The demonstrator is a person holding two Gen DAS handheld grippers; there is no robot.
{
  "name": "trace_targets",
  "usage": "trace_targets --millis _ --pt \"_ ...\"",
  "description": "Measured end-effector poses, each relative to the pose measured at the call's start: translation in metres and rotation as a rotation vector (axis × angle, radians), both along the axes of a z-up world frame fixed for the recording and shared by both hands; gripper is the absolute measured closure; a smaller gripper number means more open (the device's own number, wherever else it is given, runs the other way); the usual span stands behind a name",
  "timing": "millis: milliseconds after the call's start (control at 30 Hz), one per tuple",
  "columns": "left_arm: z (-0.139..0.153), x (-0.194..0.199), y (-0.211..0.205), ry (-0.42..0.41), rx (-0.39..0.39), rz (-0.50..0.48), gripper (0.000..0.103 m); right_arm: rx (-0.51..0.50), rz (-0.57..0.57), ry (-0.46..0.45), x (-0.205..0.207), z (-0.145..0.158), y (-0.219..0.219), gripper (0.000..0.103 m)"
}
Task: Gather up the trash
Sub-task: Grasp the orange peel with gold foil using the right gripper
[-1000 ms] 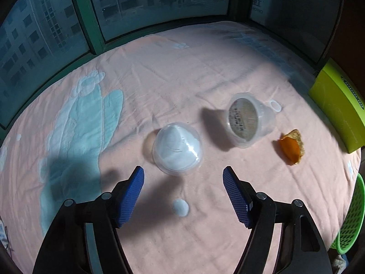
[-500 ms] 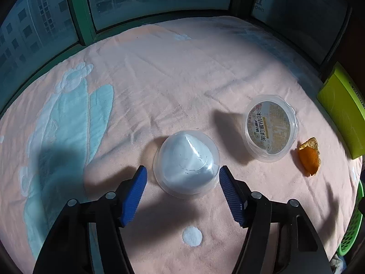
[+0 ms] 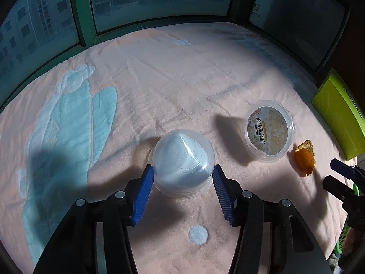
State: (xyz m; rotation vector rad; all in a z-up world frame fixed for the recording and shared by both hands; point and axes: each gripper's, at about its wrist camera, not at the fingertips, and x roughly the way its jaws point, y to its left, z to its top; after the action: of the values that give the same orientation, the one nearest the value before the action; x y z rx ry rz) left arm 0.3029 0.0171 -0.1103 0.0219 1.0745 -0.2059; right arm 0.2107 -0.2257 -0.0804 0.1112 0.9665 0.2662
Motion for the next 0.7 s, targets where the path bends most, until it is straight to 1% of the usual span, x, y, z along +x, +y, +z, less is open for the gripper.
trace_targets --millis 167,267,333,433,467,500,600,700 --pt "0.010 -0.005 0.008 -0.016 -0.001 0.010 0.051 -0.012 0.014 0.006 0.010 -0.007 0.009 0.034" --pt "0.015 -0.008 0.013 -0.023 -0.019 0.013 0.051 -0.035 0.017 0.010 0.019 -0.012 0.015 0.036" --pt "0.019 -0.010 0.013 -0.031 -0.020 0.011 0.051 -0.054 0.016 0.014 0.022 -0.015 0.018 0.039" --pt "0.021 -0.014 0.016 -0.033 -0.032 0.006 0.051 -0.054 0.017 0.021 0.026 -0.018 0.020 0.045" --pt "0.022 -0.015 0.016 -0.034 -0.028 0.005 0.051 -0.060 0.015 0.020 0.026 -0.019 0.021 0.048" --pt "0.022 -0.015 0.016 -0.035 -0.026 0.004 0.051 -0.068 0.013 0.018 0.026 -0.019 0.021 0.054" --pt "0.022 -0.015 0.017 -0.033 -0.031 0.005 0.051 -0.091 0.005 0.016 0.026 -0.020 0.022 0.063" --pt "0.021 -0.018 0.015 -0.031 -0.032 -0.002 0.051 -0.077 -0.002 0.014 0.025 -0.020 0.019 0.067"
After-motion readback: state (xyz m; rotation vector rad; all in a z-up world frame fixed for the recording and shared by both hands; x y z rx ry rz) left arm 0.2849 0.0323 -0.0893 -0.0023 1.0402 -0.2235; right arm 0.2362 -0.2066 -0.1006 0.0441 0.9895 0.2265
